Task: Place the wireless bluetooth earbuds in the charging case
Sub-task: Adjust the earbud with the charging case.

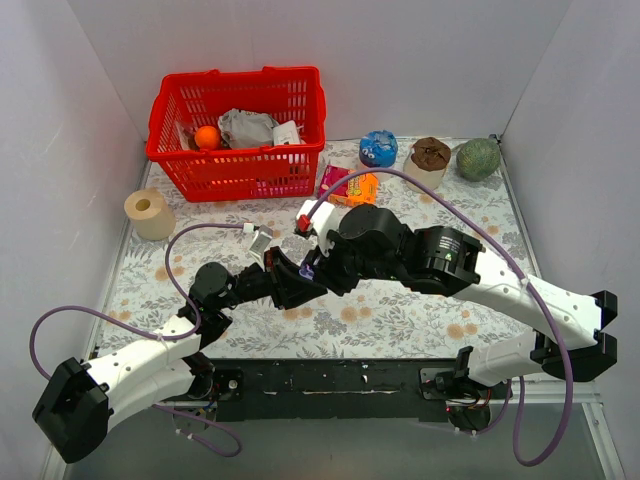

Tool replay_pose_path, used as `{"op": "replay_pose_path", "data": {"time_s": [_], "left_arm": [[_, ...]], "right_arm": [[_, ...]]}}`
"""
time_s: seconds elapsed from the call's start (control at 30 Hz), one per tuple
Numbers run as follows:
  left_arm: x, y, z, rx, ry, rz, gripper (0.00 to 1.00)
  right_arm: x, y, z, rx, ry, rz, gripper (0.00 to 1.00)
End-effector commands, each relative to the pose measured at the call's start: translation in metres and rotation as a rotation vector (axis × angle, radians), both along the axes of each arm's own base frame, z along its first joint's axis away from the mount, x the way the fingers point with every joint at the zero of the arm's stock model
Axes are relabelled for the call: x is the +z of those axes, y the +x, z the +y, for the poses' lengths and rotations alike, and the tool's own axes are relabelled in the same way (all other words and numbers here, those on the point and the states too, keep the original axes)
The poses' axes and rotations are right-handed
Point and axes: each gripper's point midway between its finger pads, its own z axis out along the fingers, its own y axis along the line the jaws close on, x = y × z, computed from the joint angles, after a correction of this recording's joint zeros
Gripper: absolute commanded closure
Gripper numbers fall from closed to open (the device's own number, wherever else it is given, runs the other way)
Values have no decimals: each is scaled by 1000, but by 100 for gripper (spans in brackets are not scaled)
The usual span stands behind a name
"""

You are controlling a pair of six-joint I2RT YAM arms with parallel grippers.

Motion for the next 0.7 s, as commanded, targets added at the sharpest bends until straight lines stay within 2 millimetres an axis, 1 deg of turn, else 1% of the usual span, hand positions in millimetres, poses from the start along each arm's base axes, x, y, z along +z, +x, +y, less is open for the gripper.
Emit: {"op": "replay_pose_path", "data": {"time_s": [0.0, 0.33, 0.67], "left_arm": [[21, -2, 2, -2, -35, -64, 100], [24, -5, 4, -6, -42, -70, 100], [26, -7, 5, -10, -43, -73, 100]], "right_arm": [[4, -2, 12, 19, 36, -3, 56], [-7, 3, 18, 6, 9, -6, 60], [-15, 7, 22, -3, -7, -10, 61]]}}
